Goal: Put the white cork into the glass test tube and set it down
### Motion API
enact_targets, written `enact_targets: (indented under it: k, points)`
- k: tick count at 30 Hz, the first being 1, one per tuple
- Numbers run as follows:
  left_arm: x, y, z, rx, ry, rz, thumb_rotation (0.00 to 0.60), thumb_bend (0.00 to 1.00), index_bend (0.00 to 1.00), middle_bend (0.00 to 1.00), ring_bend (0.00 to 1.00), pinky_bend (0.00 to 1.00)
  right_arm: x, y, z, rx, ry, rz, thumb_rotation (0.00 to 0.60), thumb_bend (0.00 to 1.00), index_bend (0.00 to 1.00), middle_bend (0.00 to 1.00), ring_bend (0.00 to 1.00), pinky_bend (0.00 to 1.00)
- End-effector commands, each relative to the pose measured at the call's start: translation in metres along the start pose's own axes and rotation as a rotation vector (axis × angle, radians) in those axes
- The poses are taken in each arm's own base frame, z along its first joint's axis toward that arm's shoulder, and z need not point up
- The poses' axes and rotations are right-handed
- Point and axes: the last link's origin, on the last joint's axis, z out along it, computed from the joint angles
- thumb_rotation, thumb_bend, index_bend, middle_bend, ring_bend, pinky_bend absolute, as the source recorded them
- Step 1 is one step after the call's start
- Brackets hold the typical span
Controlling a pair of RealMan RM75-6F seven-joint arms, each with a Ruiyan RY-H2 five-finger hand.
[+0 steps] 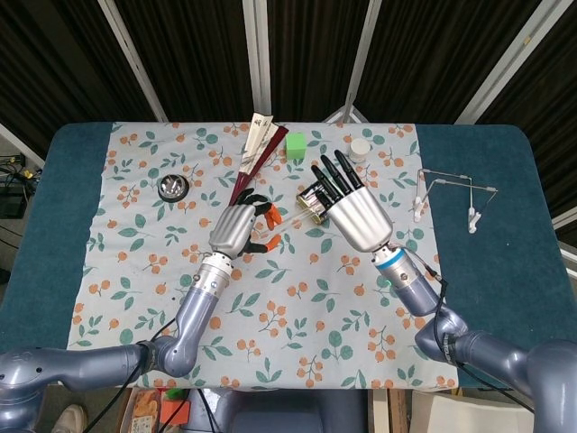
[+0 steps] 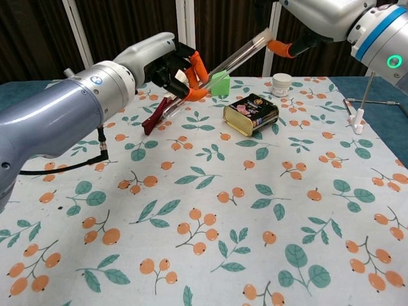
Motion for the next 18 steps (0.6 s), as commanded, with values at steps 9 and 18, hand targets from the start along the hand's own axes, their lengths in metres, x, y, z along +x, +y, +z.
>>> enact_targets:
  k: [9, 18]
  points:
    - [-0.001, -0.002, -0.001, 0.002, 0.007, -0.006, 0.600, 0.58, 0.62, 0.67, 0.21, 0.08, -0.001, 0.004, -0.008, -0.011, -0.026, -0.011, 0.600, 0.43, 0.00, 0.04, 0.00, 0.00]
    - [0.008, -0.012, -0.005, -0.008, 0.011, 0.051, 0.600, 0.58, 0.62, 0.67, 0.21, 0.08, -0.002, 0.018, -0.014, -0.055, -0.061, -0.047, 0.600, 0.43, 0.00, 0.01, 0.00, 0.00]
